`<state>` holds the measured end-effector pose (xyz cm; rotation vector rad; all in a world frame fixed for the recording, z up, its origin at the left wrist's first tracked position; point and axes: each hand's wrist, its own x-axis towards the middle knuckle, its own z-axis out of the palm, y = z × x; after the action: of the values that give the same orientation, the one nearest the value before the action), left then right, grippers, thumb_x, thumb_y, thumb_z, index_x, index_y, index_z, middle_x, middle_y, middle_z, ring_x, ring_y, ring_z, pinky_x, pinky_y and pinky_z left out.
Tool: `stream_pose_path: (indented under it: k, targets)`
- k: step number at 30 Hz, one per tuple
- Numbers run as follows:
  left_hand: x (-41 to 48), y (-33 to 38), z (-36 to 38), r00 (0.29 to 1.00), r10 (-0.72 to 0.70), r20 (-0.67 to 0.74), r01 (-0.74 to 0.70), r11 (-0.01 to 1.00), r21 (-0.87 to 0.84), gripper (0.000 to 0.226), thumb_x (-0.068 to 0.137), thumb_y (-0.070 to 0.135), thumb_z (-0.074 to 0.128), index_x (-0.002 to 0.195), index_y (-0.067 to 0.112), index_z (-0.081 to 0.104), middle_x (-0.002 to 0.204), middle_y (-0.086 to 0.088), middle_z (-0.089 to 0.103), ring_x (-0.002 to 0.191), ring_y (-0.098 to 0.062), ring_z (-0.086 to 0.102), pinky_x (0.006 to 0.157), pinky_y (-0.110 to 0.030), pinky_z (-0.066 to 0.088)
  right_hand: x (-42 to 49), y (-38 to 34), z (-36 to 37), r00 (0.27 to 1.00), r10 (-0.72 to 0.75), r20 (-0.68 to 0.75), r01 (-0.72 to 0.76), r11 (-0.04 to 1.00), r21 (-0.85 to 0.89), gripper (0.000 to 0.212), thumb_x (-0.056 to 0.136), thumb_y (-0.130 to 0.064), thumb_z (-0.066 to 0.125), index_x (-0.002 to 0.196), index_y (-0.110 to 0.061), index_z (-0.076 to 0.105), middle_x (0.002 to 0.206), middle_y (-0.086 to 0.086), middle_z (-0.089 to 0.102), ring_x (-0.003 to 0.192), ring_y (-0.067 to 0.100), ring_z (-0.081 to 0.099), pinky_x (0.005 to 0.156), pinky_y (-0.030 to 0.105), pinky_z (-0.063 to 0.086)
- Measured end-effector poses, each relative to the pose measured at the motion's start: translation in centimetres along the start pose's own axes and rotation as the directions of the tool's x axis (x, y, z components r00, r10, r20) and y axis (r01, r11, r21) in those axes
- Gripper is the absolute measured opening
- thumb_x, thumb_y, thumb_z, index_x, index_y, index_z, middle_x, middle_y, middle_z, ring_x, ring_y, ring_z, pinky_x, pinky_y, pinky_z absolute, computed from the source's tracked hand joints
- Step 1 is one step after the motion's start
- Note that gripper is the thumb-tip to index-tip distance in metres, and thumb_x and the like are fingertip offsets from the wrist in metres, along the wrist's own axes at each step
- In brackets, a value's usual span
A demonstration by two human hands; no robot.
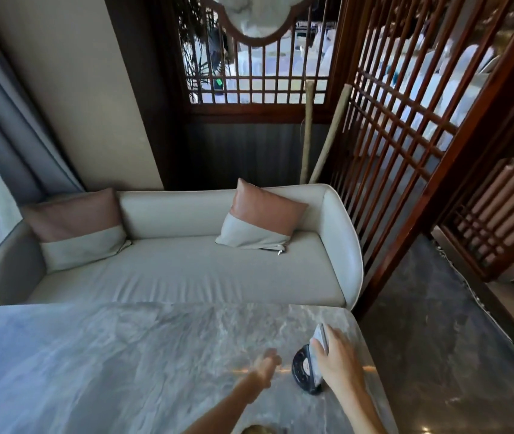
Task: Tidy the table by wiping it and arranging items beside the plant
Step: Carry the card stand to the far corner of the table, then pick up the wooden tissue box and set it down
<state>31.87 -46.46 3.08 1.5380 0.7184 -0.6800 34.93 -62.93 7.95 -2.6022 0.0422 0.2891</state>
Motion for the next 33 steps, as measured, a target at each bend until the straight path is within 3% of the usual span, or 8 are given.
stream_pose_path:
  k: [6, 12, 14, 16, 21, 23, 25, 33]
  targets:
    - [-7.1, -2.2, -7.7, 0.943, 0.322, -0.085, -0.29, 0.919, 0.266, 0.037, 0.098, 0.009, 0.043, 0.133, 0.003, 0.053, 0.132, -0.022, 0.057, 0.12, -0.034, 0.057, 0.101, -0.037, 0.046, -6.7, -5.9, 0.5, 0.982, -0.18, -0.049, 0.186, 0.965, 0.183, 0.032, 0.097, -0.033, 0.054, 0.123, -0.018, 0.067, 0.125, -0.003, 0.068, 0.12, 0.015, 0.06, 0.098, 0.024, 0.043]
    - [-16.0, -10.1, -17.9, 0.882, 0.431, -0.189, -0.385, 0.892, 0.238, 0.03, 0.092, 0.0, 0.048, 0.117, 0.003, 0.064, 0.114, -0.02, 0.07, 0.1, -0.029, 0.066, 0.096, -0.045, 0.051, -17.6, -9.9, 6.2, 0.983, -0.168, 0.078, 0.114, 0.879, 0.462, 0.026, 0.097, -0.027, 0.056, 0.117, -0.016, 0.069, 0.116, -0.003, 0.071, 0.112, 0.011, 0.065, 0.093, 0.014, 0.046]
    - [-18.8, -14.4, -20.7, 0.873, 0.421, -0.246, -0.366, 0.899, 0.24, 0.029, 0.092, -0.001, 0.048, 0.116, 0.0, 0.065, 0.112, -0.021, 0.07, 0.104, -0.032, 0.067, 0.095, -0.044, 0.052, -21.9, -10.1, 9.0, 0.984, -0.135, 0.112, 0.062, 0.864, 0.5, 0.03, 0.096, -0.029, 0.056, 0.116, -0.011, 0.069, 0.112, 0.0, 0.071, 0.105, 0.009, 0.065, 0.086, 0.009, 0.045]
    - [-21.3, -19.3, -23.0, 0.884, 0.373, -0.281, -0.319, 0.922, 0.221, 0.031, 0.092, -0.001, 0.046, 0.116, 0.001, 0.065, 0.111, -0.019, 0.072, 0.105, -0.031, 0.067, 0.095, -0.043, 0.052, -26.3, -9.7, 12.2, 0.985, -0.1, 0.141, 0.007, 0.836, 0.549, 0.039, 0.093, -0.033, 0.056, 0.114, -0.003, 0.069, 0.109, 0.008, 0.071, 0.099, 0.013, 0.064, 0.089, 0.02, 0.049]
    - [-25.0, -30.9, -26.6, 0.921, 0.243, -0.305, -0.192, 0.963, 0.188, 0.033, 0.091, 0.001, 0.045, 0.117, 0.002, 0.065, 0.112, -0.015, 0.071, 0.106, -0.03, 0.067, 0.095, -0.043, 0.053, -35.7, -7.1, 19.3, 0.967, 0.044, 0.252, -0.184, 0.802, 0.568, 0.026, 0.096, -0.01, 0.056, 0.117, 0.002, 0.066, 0.12, 0.017, 0.068, 0.115, 0.026, 0.064, 0.091, 0.013, 0.047]
    - [-25.4, -34.2, -27.1, 0.931, 0.194, -0.311, -0.149, 0.975, 0.162, 0.033, 0.09, 0.0, 0.045, 0.116, -0.001, 0.065, 0.111, -0.018, 0.071, 0.108, -0.031, 0.067, 0.097, -0.046, 0.052, -38.5, -6.2, 20.8, 0.958, 0.074, 0.277, -0.223, 0.799, 0.558, 0.026, 0.097, -0.012, 0.054, 0.118, 0.0, 0.065, 0.121, 0.017, 0.068, 0.115, 0.028, 0.064, 0.101, 0.025, 0.047]
    - [-25.6, -36.4, -27.1, 0.938, 0.16, -0.307, -0.119, 0.982, 0.147, 0.032, 0.09, -0.001, 0.046, 0.115, -0.002, 0.065, 0.112, -0.021, 0.071, 0.109, -0.033, 0.066, 0.099, -0.049, 0.051, -40.4, -5.5, 21.8, 0.953, 0.101, 0.286, -0.248, 0.801, 0.545, 0.026, 0.097, -0.015, 0.055, 0.118, -0.004, 0.066, 0.121, 0.015, 0.069, 0.116, 0.027, 0.064, 0.105, 0.038, 0.045]
    - [-25.7, -36.9, -25.5, 0.959, 0.177, -0.224, -0.126, 0.967, 0.223, 0.04, 0.086, 0.008, 0.044, 0.122, 0.004, 0.063, 0.122, -0.014, 0.068, 0.116, -0.026, 0.063, 0.102, -0.038, 0.05, -40.7, -5.4, 22.1, 0.932, 0.126, 0.339, -0.287, 0.828, 0.482, 0.032, 0.097, -0.028, 0.056, 0.125, -0.016, 0.062, 0.13, 0.009, 0.064, 0.123, 0.02, 0.058, 0.108, 0.035, 0.044]
